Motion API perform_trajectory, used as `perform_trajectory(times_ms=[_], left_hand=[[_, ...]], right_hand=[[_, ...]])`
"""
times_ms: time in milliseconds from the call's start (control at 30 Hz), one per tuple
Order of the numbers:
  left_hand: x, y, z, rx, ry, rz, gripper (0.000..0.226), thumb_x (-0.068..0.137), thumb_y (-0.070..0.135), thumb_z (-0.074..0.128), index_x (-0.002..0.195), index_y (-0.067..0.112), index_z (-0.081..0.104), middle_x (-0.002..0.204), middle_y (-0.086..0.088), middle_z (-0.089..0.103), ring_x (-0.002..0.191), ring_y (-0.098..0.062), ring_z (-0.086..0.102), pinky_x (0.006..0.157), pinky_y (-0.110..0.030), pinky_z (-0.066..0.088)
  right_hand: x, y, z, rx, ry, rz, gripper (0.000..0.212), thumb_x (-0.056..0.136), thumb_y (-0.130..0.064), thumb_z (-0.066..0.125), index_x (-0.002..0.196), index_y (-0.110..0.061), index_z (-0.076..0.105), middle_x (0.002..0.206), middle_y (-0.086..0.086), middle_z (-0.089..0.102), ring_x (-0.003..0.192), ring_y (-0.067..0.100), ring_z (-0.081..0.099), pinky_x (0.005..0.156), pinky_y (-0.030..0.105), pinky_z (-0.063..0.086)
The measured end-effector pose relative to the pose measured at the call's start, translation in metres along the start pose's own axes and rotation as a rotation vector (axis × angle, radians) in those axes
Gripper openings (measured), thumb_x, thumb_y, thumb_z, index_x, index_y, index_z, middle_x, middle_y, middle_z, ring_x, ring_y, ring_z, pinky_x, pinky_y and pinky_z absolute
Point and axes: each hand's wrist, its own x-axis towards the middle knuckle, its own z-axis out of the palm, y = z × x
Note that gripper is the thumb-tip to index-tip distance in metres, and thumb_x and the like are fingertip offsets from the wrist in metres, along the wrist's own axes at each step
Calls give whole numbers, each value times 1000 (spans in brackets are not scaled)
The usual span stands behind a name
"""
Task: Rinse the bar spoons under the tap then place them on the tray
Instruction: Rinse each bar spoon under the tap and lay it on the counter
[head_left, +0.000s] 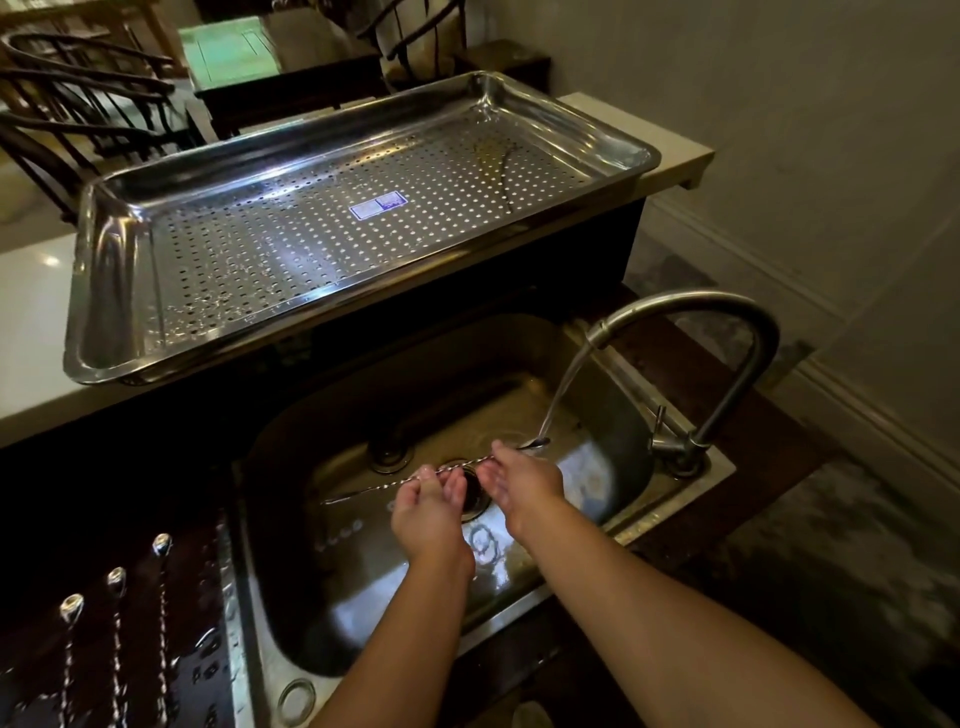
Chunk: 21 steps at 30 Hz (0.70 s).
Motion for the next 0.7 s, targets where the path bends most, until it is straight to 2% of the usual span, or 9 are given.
perform_trajectory(times_ms=[67, 100, 167, 267, 367, 467, 600, 700], left_hand=[[0, -1, 1, -1, 0, -1, 18, 97, 11, 49, 81, 7, 54, 77, -11, 61, 73, -17, 65, 61, -17, 58], [0, -1, 1, 2, 2, -1, 18, 97, 11, 49, 81, 7, 54, 77, -11, 61, 74, -17, 66, 61, -17, 58], [0, -1, 0, 9, 6, 0, 18, 97, 10, 49, 80, 7, 54, 78, -12, 61, 74, -18, 66, 65, -21, 59], [1, 0, -3, 28, 14, -2, 18, 97, 10, 49, 81, 7, 54, 80, -12, 61, 76, -18, 66, 78, -31, 55], [2, 0, -4, 24, 8, -6, 12, 97, 10, 49, 91, 2, 55, 82, -13, 61, 77, -19, 66, 76, -29, 56], [0, -2, -5, -1, 7, -7, 12, 97, 10, 49, 99, -1, 54, 81, -13, 61, 76, -19, 66, 68, -22, 59], [-1, -1, -4, 2, 16, -20, 10, 97, 11, 50, 91, 4, 56, 83, -13, 62, 77, -19, 67, 79, -30, 56], [-3, -3, -5, 7, 13, -22, 9, 96, 10, 51, 93, 4, 57, 82, -12, 63, 76, -17, 68, 76, -28, 55]], right_hand=[[3, -2, -2, -3, 22, -1, 14, 90, -8, 64, 86, 5, 60, 77, 14, 65, 73, 22, 67, 59, 25, 58], [5, -3, -3, -3, 40, -6, 15, 90, -9, 65, 85, 5, 60, 77, 14, 65, 73, 22, 67, 57, 23, 59], [9, -7, -7, -9, 86, -26, 16, 91, -10, 64, 80, 2, 60, 75, 14, 65, 66, 20, 66, 47, 21, 56], [18, -13, -16, -70, 162, -64, 19, 92, -14, 62, 76, -3, 60, 71, 11, 66, 61, 18, 65, 51, 23, 54], [23, -18, -21, -146, 207, -84, 23, 93, -18, 59, 75, -3, 62, 63, 9, 64, 49, 16, 58, 50, 24, 50], [26, -20, -20, -158, 217, -95, 23, 92, -17, 57, 77, -1, 62, 54, 8, 58, 41, 16, 50, 45, 27, 44], [25, -13, -16, -161, 192, -101, 23, 91, -13, 56, 71, -1, 60, 52, 8, 56, 41, 17, 49, 45, 28, 41], [21, -1, -11, -194, 149, -94, 27, 90, -11, 55, 65, -3, 57, 49, 7, 55, 39, 17, 47, 43, 27, 40]])
